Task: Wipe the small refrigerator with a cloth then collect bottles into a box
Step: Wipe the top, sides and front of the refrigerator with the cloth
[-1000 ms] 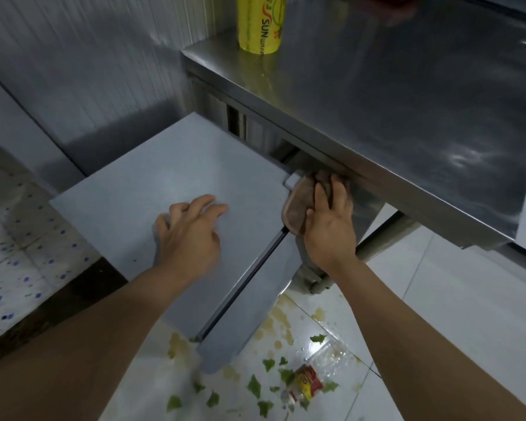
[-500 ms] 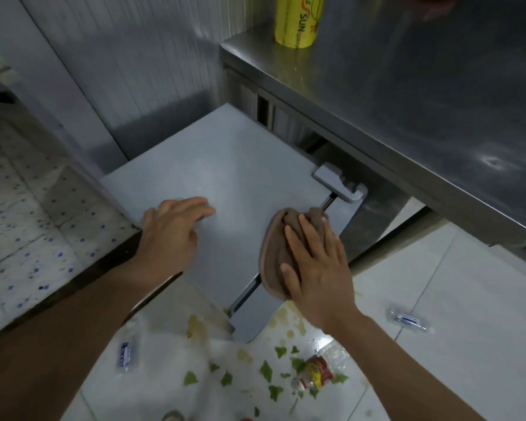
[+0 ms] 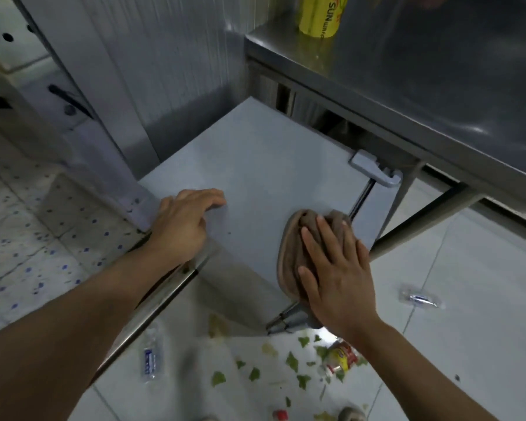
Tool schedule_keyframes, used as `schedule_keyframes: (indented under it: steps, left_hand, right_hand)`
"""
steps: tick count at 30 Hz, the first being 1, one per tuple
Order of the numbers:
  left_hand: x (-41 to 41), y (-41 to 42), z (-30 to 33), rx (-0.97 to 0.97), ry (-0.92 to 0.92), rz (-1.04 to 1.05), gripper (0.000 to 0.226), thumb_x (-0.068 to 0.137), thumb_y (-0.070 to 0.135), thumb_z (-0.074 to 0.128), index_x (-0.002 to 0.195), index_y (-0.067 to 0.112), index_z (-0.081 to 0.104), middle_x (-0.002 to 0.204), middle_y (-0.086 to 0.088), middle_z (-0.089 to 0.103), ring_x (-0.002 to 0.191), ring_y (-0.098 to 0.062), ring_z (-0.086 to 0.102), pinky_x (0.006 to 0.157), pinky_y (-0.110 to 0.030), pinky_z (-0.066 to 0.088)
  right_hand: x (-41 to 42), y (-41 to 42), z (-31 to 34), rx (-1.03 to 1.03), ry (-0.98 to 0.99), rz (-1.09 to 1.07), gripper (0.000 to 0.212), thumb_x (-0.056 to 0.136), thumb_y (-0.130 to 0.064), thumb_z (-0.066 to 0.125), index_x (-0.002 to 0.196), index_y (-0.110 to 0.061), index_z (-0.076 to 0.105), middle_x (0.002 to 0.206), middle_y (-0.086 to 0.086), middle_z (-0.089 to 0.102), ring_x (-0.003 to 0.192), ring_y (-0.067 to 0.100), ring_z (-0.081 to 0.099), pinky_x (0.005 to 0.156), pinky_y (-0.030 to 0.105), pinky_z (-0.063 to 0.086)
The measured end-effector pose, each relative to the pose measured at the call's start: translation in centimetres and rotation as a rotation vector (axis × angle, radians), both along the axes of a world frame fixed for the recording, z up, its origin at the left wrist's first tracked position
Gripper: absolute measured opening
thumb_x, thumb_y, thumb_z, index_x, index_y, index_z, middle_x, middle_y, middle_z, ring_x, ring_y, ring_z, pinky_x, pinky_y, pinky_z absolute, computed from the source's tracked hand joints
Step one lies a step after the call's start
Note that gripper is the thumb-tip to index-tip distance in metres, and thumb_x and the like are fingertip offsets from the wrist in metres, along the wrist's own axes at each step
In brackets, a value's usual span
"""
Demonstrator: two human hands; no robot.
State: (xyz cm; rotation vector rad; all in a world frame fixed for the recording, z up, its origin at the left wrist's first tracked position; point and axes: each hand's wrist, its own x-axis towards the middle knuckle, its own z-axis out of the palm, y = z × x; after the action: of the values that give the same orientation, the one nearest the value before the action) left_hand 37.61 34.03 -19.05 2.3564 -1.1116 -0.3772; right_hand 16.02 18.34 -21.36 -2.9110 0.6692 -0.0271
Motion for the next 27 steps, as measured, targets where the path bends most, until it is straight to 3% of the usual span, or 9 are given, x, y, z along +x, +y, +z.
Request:
schedule_keyframes:
  steps: [3,5,8,11,14,17,21,24,27]
  left_hand:
    - [1.1,1.1,-0.9,-0.043,-0.004,-0.024,0.055,0.083,-0.018,0.037,0.131,0.005,0.051,0.139,-0.005,0.047,0.131,-0.022,0.039,0.113,-0.027,0.022]
    - [1.7,1.9,-1.5,-0.085,0.0,-0.018,0.054,0.084,-0.018,0.038,0.133,0.002,0.047,0.138,-0.011,0.047,0.128,-0.027,0.039,0.105,-0.02,0.023]
    - [3.1,3.2,-2.2,-0.062,0.027,0.034,0.056,0.085,-0.014,0.039,0.138,0.006,0.04,0.136,-0.016,0.045,0.123,-0.028,0.041,0.099,-0.022,0.027]
    - [3.5,3.6,-2.3,-0.007,0.033,0.018,0.06,0.085,-0.011,0.04,0.141,0.01,0.036,0.138,-0.016,0.042,0.124,-0.028,0.041,0.105,-0.032,0.033]
    - [2.7,3.1,-1.7,-0.015,-0.018,0.02,0.056,0.083,-0.01,0.044,0.136,0.006,0.041,0.134,-0.017,0.047,0.122,-0.034,0.042,0.101,-0.047,0.039]
    - [1.4,2.3,-1.2,-0.019,-0.064,0.031,0.052,0.082,-0.009,0.046,0.131,0.005,0.046,0.133,-0.014,0.05,0.12,-0.035,0.042,0.099,-0.05,0.039]
    - [-1.0,1.5,-1.1,-0.036,-0.071,-0.041,0.052,0.078,-0.014,0.046,0.125,0.005,0.051,0.134,-0.01,0.051,0.12,-0.034,0.044,0.1,-0.049,0.037]
    - [-3.2,0.3,-1.0,-0.054,-0.061,-0.071,0.048,0.079,-0.013,0.047,0.122,0.004,0.054,0.134,-0.009,0.051,0.12,-0.033,0.044,0.1,-0.049,0.037]
    - [-5.4,-0.8,-1.1,-0.041,-0.057,-0.101,0.042,0.081,-0.007,0.053,0.121,0.005,0.055,0.135,-0.008,0.05,0.122,-0.032,0.043,0.101,-0.049,0.036]
  right_hand:
    - [1.2,2.4,0.1,0.022,0.052,-0.064,0.064,0.092,-0.054,0.01,0.151,-0.031,0.017,0.16,-0.007,0.003,0.148,0.028,-0.003,0.118,0.045,0.005]
    - [3.4,3.2,0.3,0.027,0.089,-0.069,0.064,0.091,-0.057,0.008,0.151,-0.034,0.01,0.16,-0.008,-0.003,0.147,0.028,-0.009,0.119,0.045,0.001]
    - [7.6,5.7,0.3,0.021,0.106,0.011,0.059,0.096,-0.054,0.021,0.151,-0.034,0.011,0.161,-0.004,-0.001,0.146,0.033,-0.006,0.118,0.05,0.003]
    - [9.8,7.8,-0.1,-0.024,0.126,0.111,0.062,0.095,-0.042,0.038,0.15,-0.035,0.011,0.161,-0.003,-0.001,0.146,0.036,-0.005,0.118,0.05,0.001]
    - [8.2,7.8,-0.1,-0.042,0.108,0.163,0.073,0.09,-0.02,0.048,0.15,-0.037,0.012,0.161,-0.007,-0.001,0.147,0.033,-0.006,0.118,0.046,-0.004]
    - [3.7,7.2,0.0,0.016,0.048,0.094,0.073,0.087,-0.011,0.051,0.149,-0.036,0.02,0.16,-0.011,0.005,0.148,0.026,-0.005,0.119,0.043,-0.001]
    - [-2.4,5.5,0.2,0.104,-0.029,-0.029,0.057,0.094,-0.031,0.039,0.149,-0.031,0.024,0.159,-0.009,0.013,0.148,0.023,0.003,0.117,0.05,0.02]
    - [-3.5,4.3,-0.2,0.204,-0.099,-0.074,0.053,0.097,-0.044,0.026,0.148,-0.03,0.024,0.159,-0.01,0.013,0.148,0.017,0.001,0.118,0.049,0.017]
    - [-2.9,3.1,-1.0,0.192,-0.178,-0.084,0.054,0.098,-0.041,0.026,0.148,-0.021,0.03,0.158,-0.003,0.018,0.148,0.021,0.006,0.118,0.048,0.015]
